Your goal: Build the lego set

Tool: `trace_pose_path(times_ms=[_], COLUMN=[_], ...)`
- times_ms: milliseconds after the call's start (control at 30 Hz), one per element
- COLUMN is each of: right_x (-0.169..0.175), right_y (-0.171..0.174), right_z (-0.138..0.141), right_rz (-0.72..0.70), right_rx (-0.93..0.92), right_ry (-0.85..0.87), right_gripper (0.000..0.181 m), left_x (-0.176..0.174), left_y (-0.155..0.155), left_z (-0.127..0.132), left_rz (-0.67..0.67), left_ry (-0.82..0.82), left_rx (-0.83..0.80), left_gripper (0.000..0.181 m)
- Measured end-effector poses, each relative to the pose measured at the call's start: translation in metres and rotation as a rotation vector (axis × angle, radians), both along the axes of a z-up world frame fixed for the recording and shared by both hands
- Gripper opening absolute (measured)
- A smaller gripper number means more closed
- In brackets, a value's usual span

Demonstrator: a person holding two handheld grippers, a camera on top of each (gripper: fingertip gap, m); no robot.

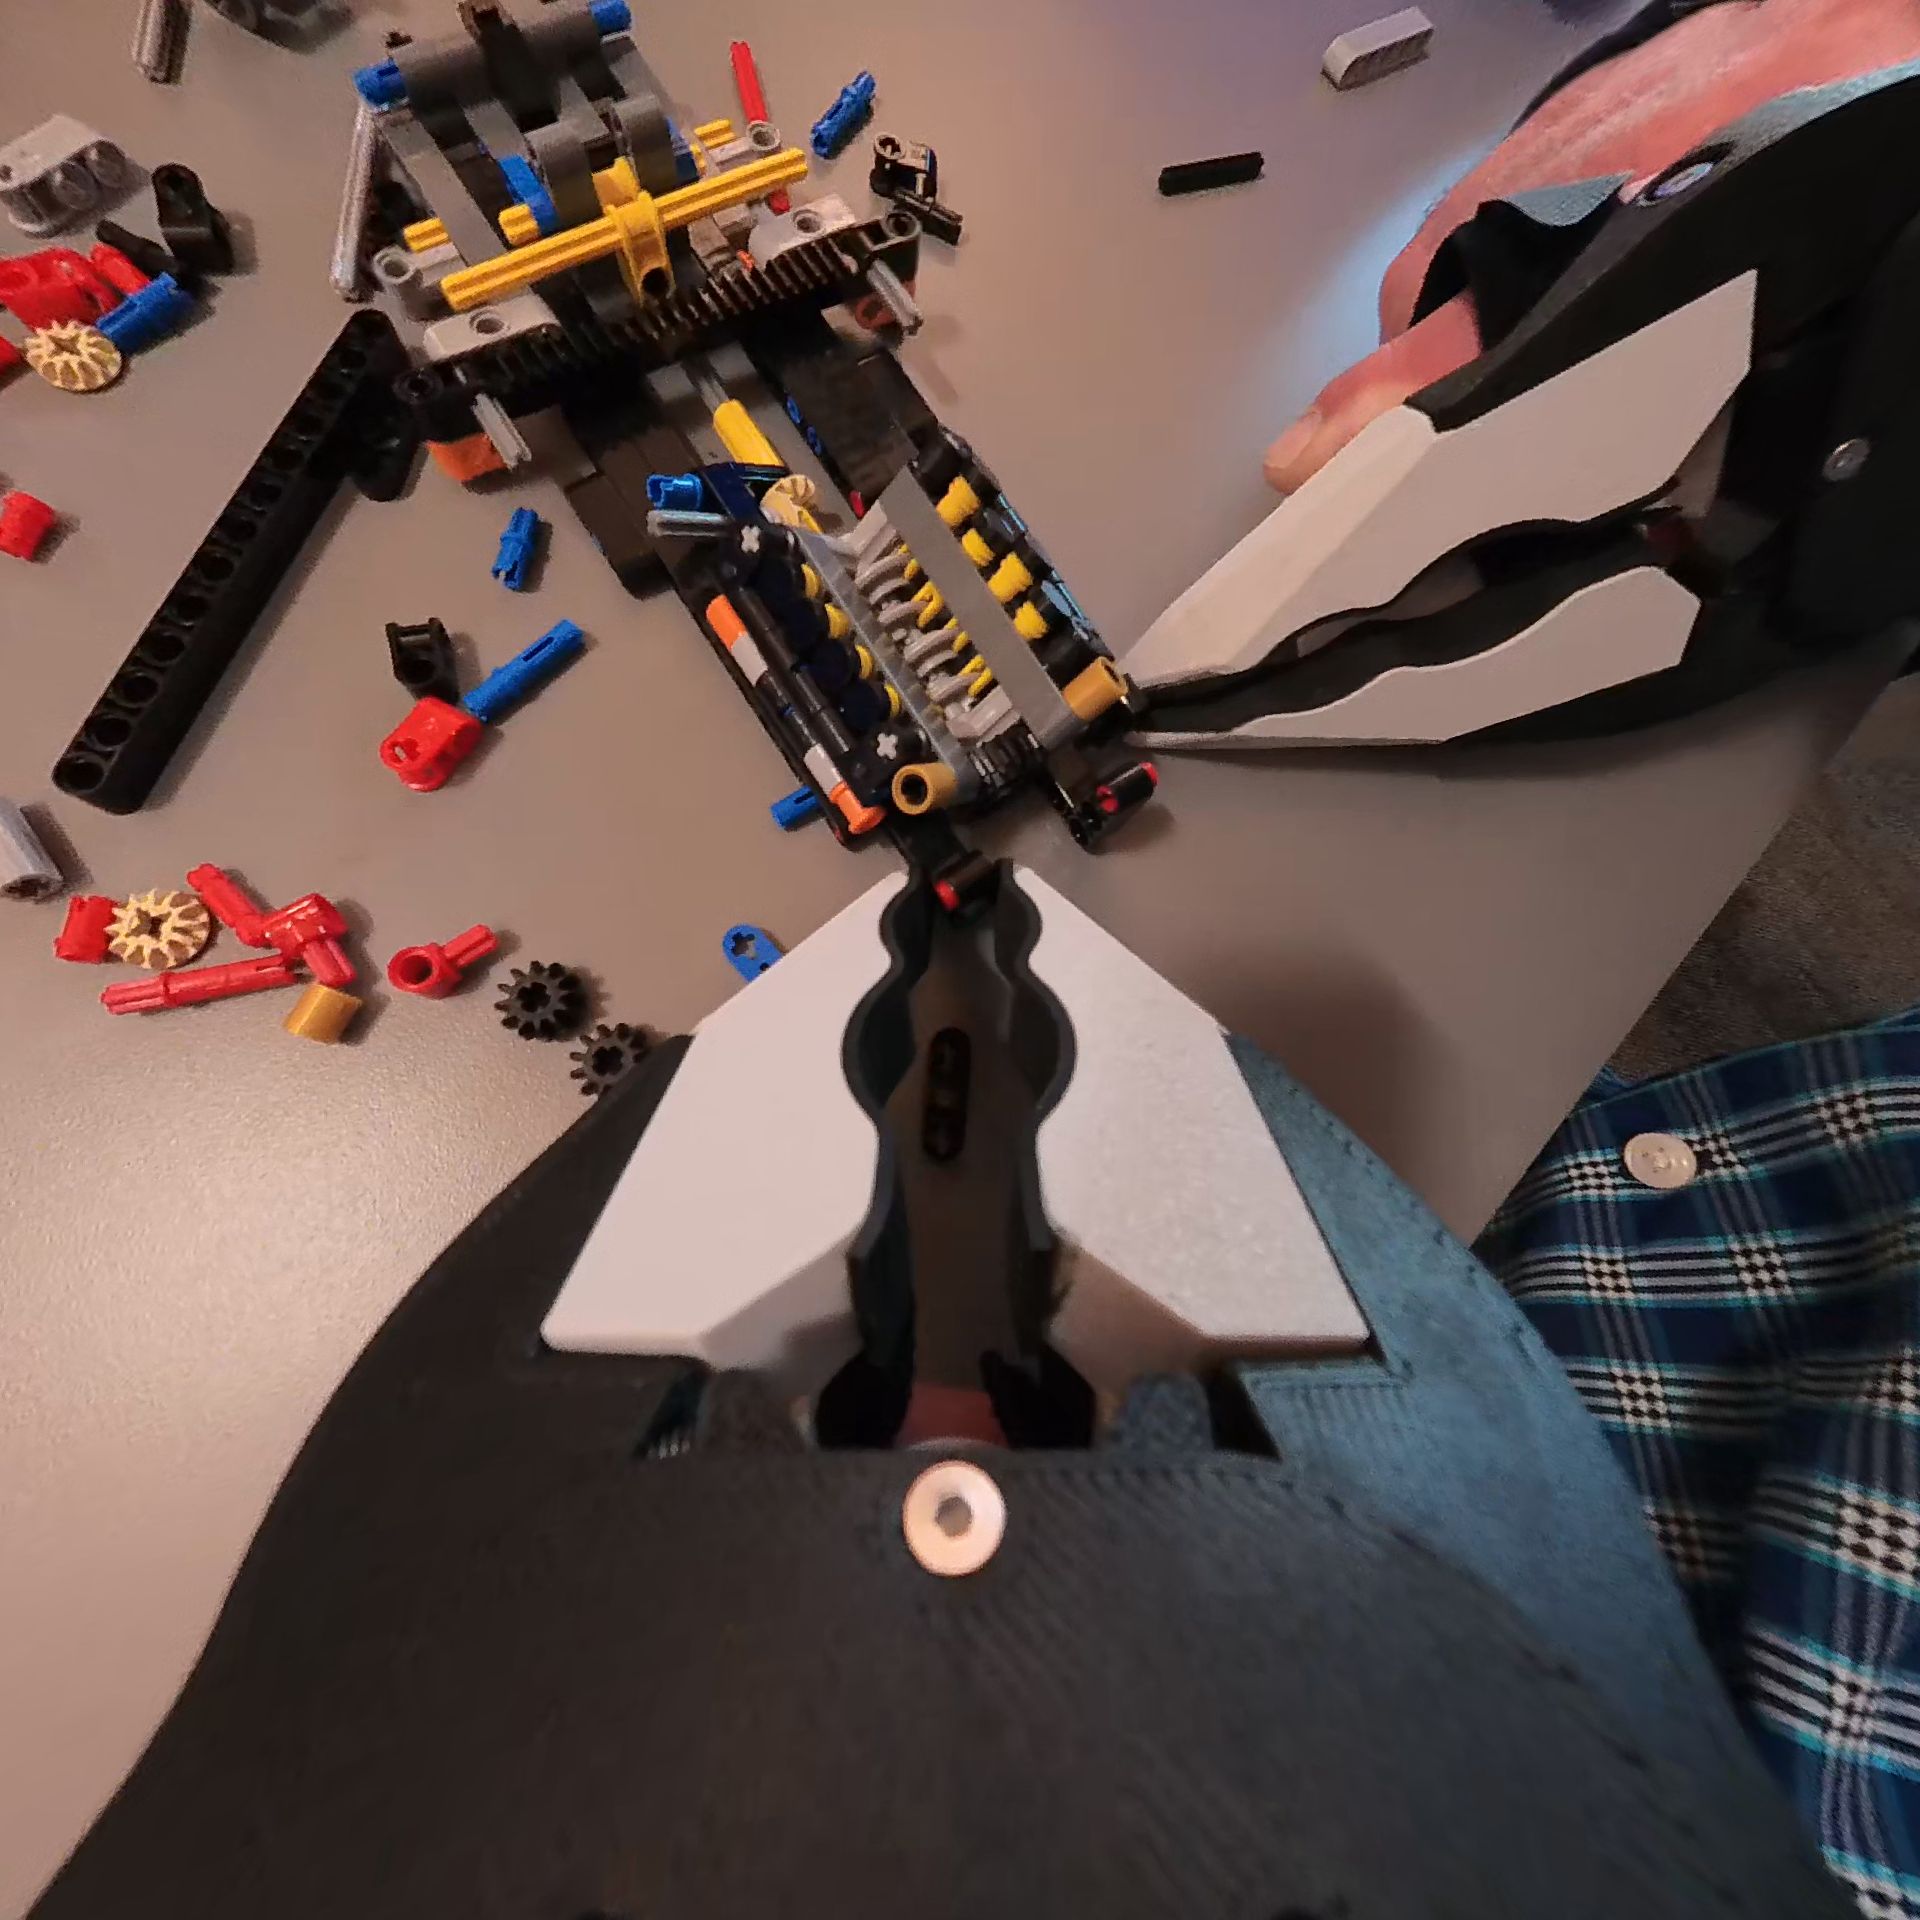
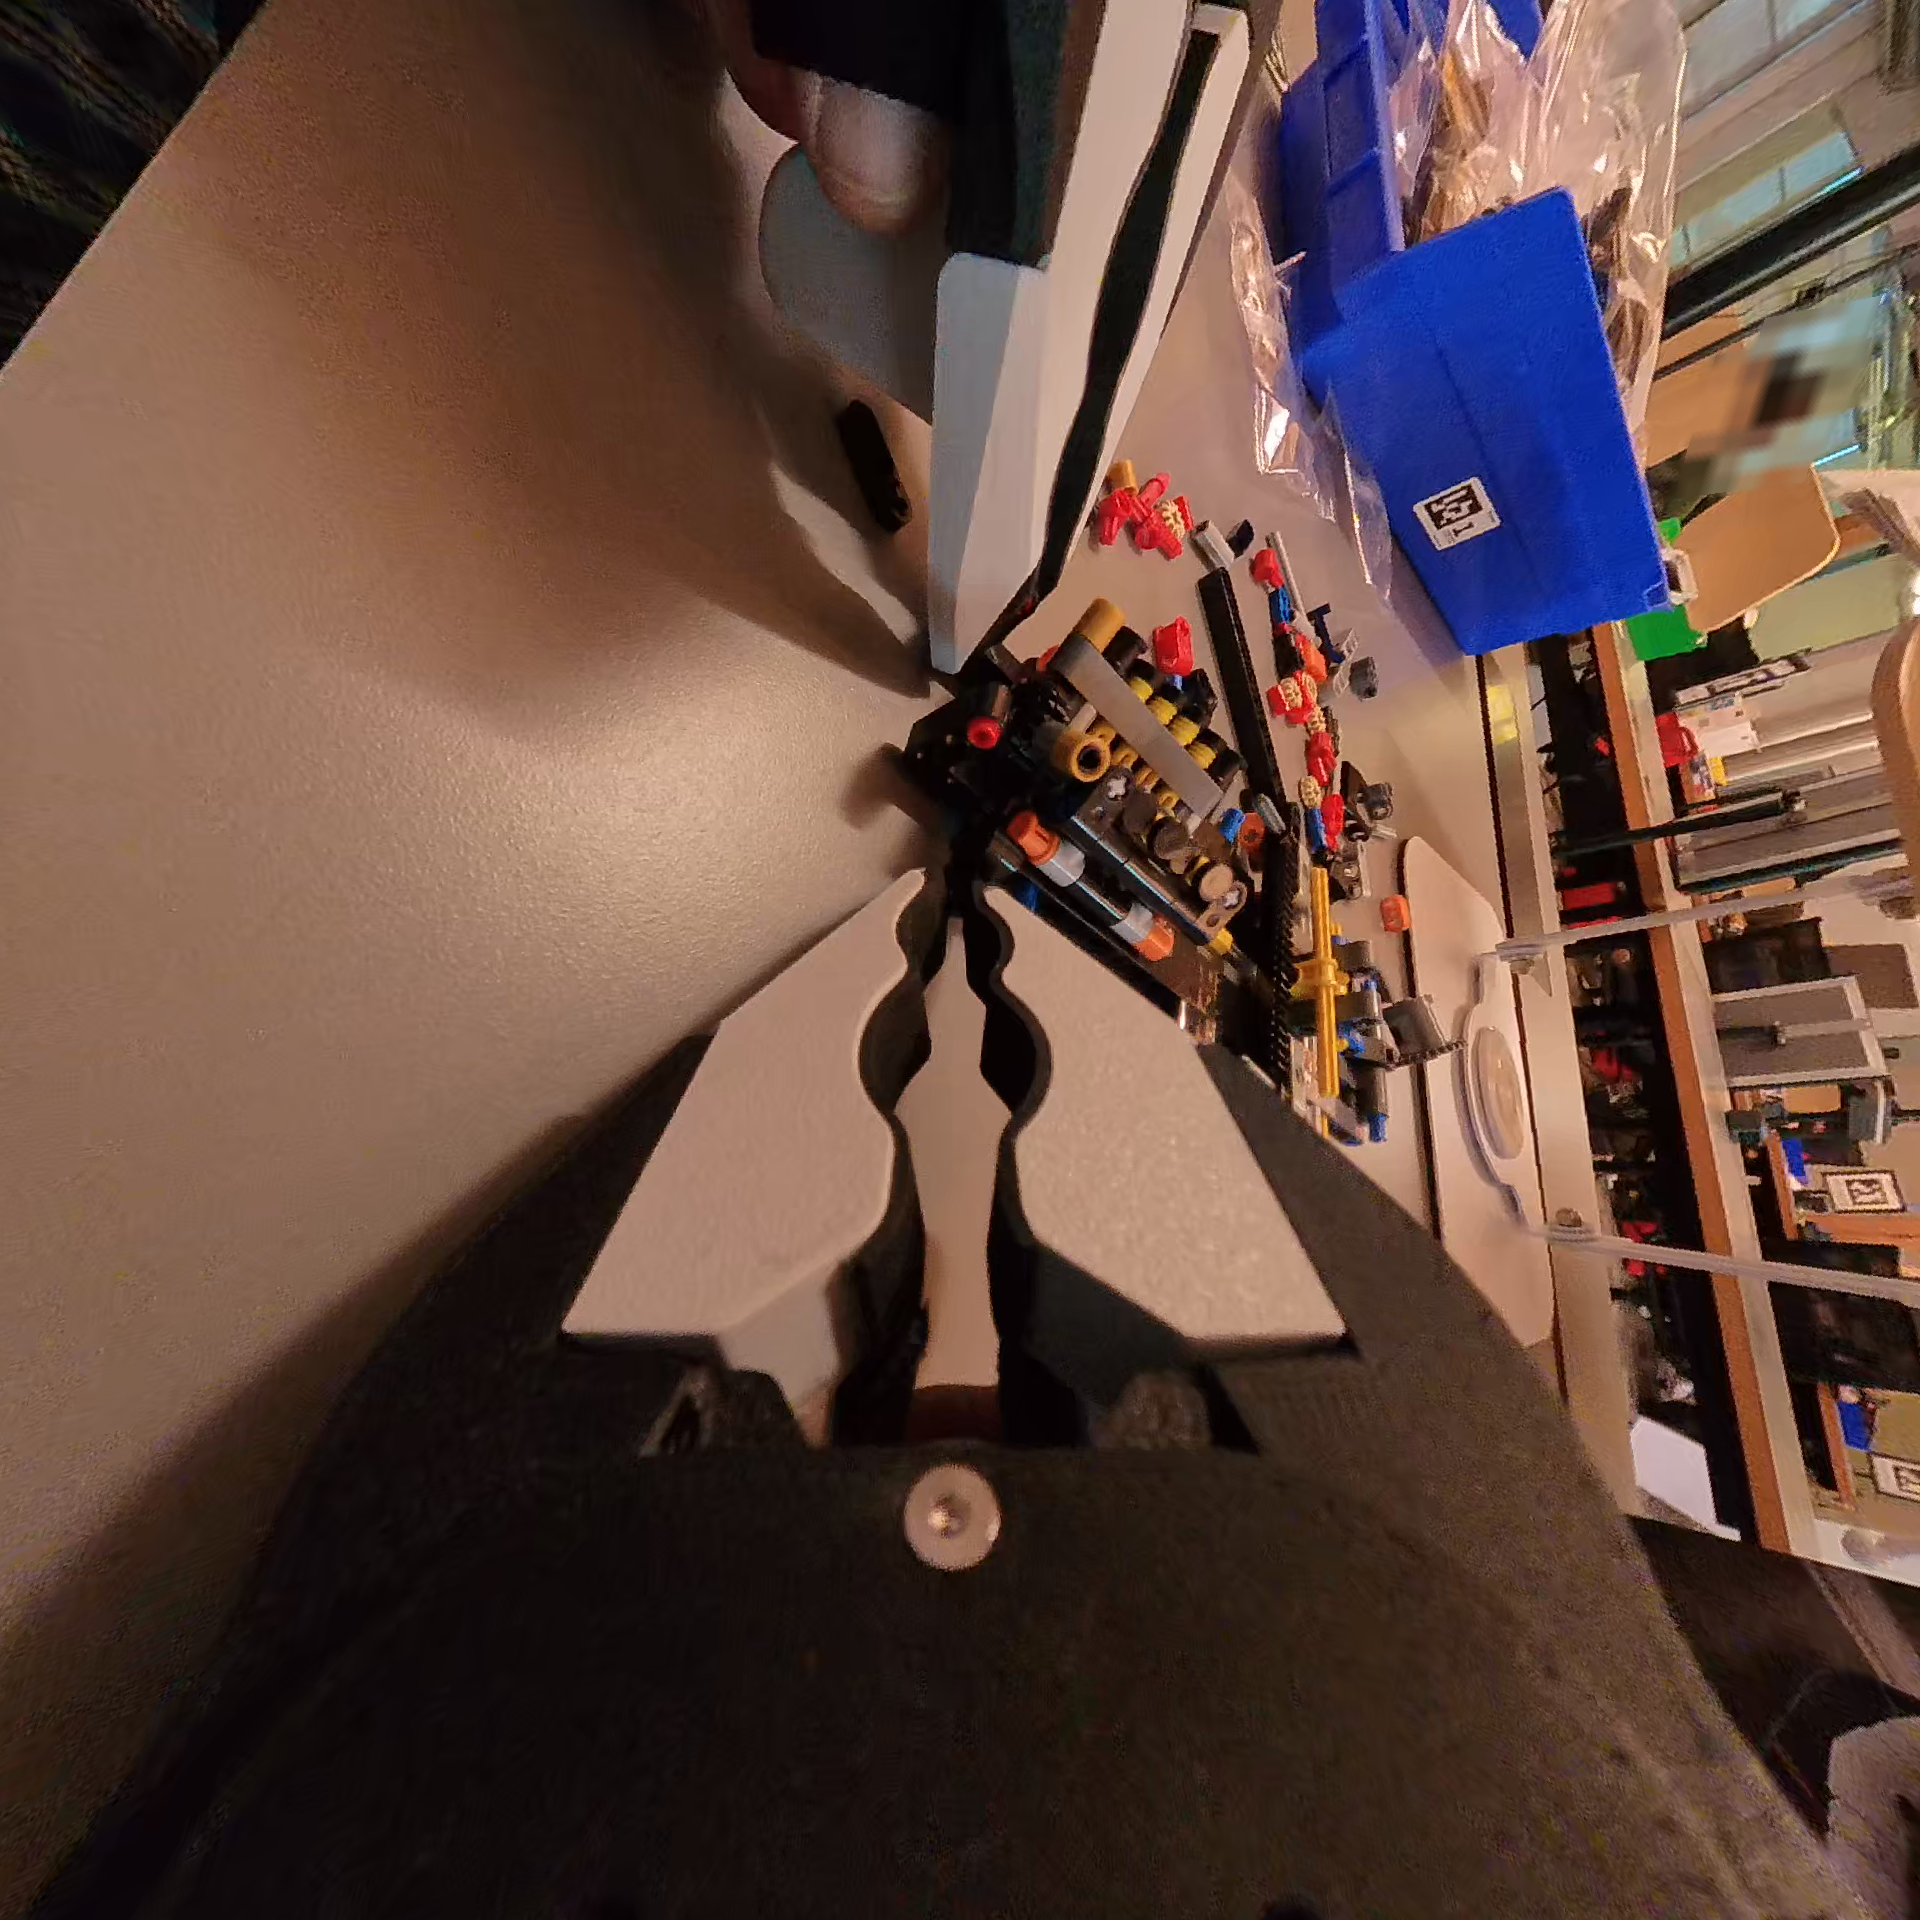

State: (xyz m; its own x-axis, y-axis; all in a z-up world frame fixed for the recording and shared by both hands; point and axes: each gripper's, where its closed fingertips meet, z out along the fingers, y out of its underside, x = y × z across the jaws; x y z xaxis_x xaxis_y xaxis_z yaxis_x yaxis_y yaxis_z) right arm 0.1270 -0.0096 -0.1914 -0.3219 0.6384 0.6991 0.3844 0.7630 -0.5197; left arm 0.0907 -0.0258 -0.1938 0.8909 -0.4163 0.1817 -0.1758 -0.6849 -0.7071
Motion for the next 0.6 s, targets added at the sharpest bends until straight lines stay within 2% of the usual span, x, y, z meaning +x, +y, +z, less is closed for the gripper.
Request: trace_pose_path(times_ms=[367, 600], right_x=[-0.0021, -0.0055], right_y=[0.0029, 0.007], right_z=[0.0012, 0.002], right_rz=[0.05, 0.006], right_rx=[0.017, 0.007], right_ry=[0.018, 0.022], right_gripper=[0.001, 0.002], left_x=[-0.0019, 0.0003], left_y=[0.0007, 0.0007], left_z=[0.0003, 0.0011], left_rz=[0.01, 0.01], left_ry=[-0.039, -0.094], left_rx=[-0.017, -0.035], left_gripper=[0.011, 0.011])
